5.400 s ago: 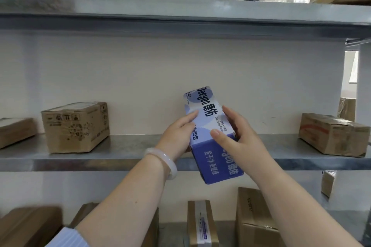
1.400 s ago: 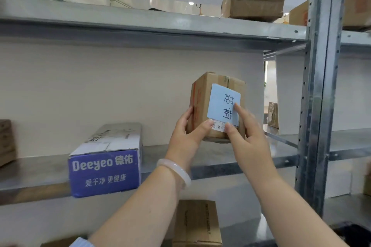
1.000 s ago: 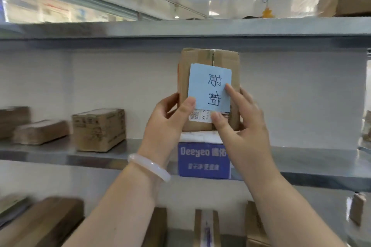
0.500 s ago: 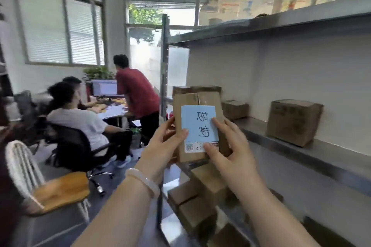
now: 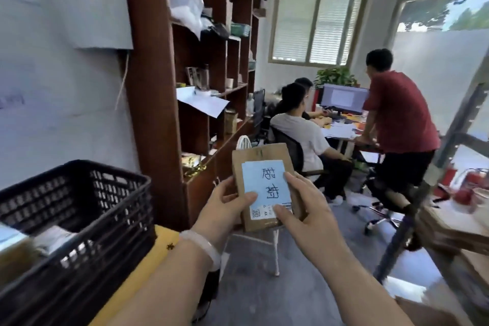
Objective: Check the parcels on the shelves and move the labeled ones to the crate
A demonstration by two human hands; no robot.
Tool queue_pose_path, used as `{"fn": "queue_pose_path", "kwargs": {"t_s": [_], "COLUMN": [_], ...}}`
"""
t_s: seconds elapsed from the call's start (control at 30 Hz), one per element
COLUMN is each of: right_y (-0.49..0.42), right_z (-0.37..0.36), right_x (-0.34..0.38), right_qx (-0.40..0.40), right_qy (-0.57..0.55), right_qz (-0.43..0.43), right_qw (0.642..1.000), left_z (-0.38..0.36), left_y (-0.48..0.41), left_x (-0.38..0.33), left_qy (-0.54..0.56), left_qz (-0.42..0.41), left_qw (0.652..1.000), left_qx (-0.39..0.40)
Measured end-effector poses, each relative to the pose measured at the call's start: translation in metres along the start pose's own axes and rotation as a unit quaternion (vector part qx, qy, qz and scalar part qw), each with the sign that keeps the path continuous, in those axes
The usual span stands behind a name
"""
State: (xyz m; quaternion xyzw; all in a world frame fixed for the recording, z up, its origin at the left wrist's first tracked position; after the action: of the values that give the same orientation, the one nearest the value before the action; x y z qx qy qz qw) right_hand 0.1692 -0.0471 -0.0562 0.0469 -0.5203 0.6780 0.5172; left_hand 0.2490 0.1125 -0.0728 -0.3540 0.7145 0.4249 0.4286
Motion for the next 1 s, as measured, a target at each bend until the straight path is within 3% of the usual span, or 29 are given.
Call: {"fn": "queue_pose_path", "kwargs": {"t_s": [0.2,0.43,0.8,1.0], "right_y": [-0.046,-0.068,-0.125,-0.134], "right_z": [-0.067,-0.168,-0.332,-0.397], "right_x": [-0.018,0.007,0.044,0.029], "right_qx": [0.105,0.207,0.319,0.356], "right_qy": [-0.083,-0.175,-0.225,-0.225], "right_qz": [0.03,0.08,0.089,0.051], "right_qw": [0.991,0.959,0.916,0.905], "left_z": [0.06,0.149,0.308,0.379], "left_y": [0.008,0.032,0.024,-0.005], "left_x": [-0.005,-0.01,-0.035,-0.029], "left_qy": [0.019,0.073,0.142,0.152], "left_qz": [-0.038,-0.048,-0.033,0.03], "left_qw": [0.984,0.951,0.902,0.883], "left_qx": [-0.171,-0.298,-0.407,-0.444]}}
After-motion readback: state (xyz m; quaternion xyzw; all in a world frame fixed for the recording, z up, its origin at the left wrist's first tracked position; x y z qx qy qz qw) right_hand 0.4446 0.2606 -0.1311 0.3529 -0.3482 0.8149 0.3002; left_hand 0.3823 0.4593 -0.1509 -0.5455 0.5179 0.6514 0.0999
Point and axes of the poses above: each hand's wrist, its own y-axis away from the middle knuckle, its own z-axis out of the back of the hand, x = y × z, the point moved 2 cm from there along -y, towards the middle knuckle, and after that the axes turned 14 degrees about z, right-handed, at the moved point
